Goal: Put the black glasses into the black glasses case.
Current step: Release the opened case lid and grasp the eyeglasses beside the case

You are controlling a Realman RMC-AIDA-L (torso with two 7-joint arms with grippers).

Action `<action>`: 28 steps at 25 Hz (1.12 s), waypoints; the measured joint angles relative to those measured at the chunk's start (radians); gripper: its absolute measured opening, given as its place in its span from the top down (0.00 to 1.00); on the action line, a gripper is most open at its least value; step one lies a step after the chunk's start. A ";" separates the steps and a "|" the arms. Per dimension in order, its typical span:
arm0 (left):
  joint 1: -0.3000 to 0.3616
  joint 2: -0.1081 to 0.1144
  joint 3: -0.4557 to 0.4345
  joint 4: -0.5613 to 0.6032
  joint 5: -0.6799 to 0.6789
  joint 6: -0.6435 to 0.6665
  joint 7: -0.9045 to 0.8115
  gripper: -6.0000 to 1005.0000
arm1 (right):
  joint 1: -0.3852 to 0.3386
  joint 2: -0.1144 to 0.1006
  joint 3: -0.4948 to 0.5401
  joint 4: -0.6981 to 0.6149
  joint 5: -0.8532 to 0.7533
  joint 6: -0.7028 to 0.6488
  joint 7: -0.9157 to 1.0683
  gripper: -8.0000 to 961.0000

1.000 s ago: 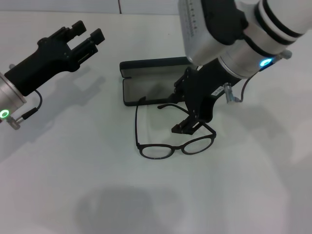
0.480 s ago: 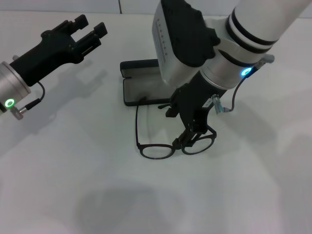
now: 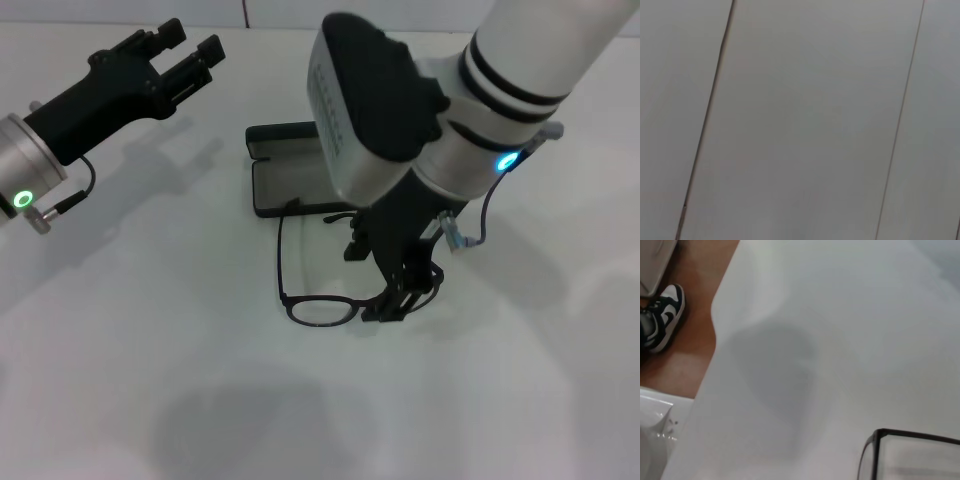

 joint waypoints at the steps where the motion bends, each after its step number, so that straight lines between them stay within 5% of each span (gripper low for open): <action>1: -0.002 0.000 0.000 0.000 0.000 -0.005 0.000 0.36 | -0.001 0.000 -0.015 0.000 0.003 0.005 0.000 0.29; 28: -0.026 -0.010 0.000 -0.011 0.014 -0.044 0.002 0.36 | -0.050 0.000 -0.269 0.026 0.007 0.230 0.015 0.30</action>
